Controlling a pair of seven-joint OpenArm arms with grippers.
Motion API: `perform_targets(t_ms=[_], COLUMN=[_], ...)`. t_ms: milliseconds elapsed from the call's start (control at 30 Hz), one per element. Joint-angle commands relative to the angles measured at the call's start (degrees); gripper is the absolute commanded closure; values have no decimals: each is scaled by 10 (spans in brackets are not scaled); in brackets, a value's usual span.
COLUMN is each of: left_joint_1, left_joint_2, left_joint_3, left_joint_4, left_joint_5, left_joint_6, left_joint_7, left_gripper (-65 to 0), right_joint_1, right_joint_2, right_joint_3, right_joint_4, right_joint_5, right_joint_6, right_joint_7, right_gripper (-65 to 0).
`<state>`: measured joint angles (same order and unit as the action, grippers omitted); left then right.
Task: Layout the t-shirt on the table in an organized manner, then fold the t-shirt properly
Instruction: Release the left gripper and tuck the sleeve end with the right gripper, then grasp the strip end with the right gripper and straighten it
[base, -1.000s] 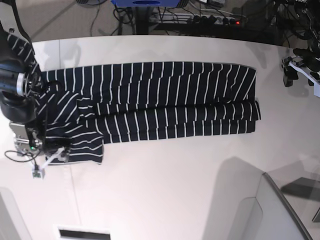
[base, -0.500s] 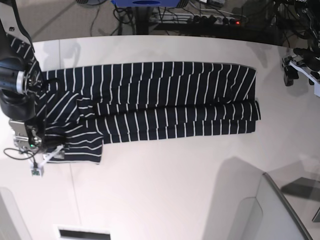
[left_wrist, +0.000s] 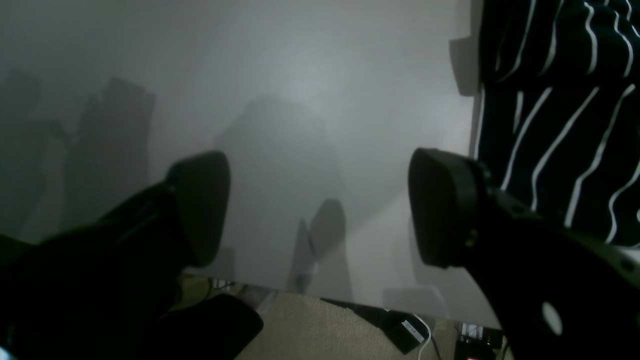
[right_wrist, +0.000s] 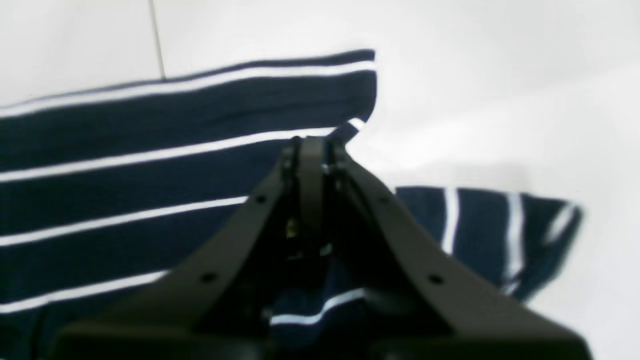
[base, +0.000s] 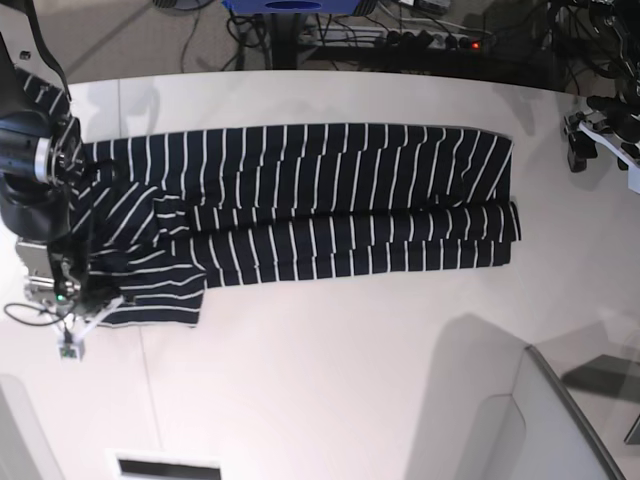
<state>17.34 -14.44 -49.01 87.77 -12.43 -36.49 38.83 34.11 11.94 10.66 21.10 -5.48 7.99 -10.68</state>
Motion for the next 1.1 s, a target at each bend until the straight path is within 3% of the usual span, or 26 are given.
perform_targets(t_ms=[0,233,600,767,1067], left_joint_1=[0,-4,-5,-5,-6], left_joint_2=[-11,-11,-11,-15,-15], left_joint_3=[-3,-2,-1,35,61], left_joint_4=[9,9,9,9,9], left_joint_5=[-5,-5,-5,-5,-5], left_joint_6=[0,0,0,0,2], left_joint_7=[-10,-10,-10,-10,-12], left_gripper=[-541,-541,-541,-541,-541], right_joint_1=[13,-67,-170,-233,-321], right_joint_2=[5,-27,-79,-104,-108], right_joint_3=[0,-2,-1,-2,-2], right_joint_4=[32,263,493,588,730], right_joint_5=[1,1,2,2,2], right_joint_6=[-2,-2,-2,-2,-2], right_joint_7=[-2,-141,-324,-365,-440], right_gripper=[0,0,0,0,0])
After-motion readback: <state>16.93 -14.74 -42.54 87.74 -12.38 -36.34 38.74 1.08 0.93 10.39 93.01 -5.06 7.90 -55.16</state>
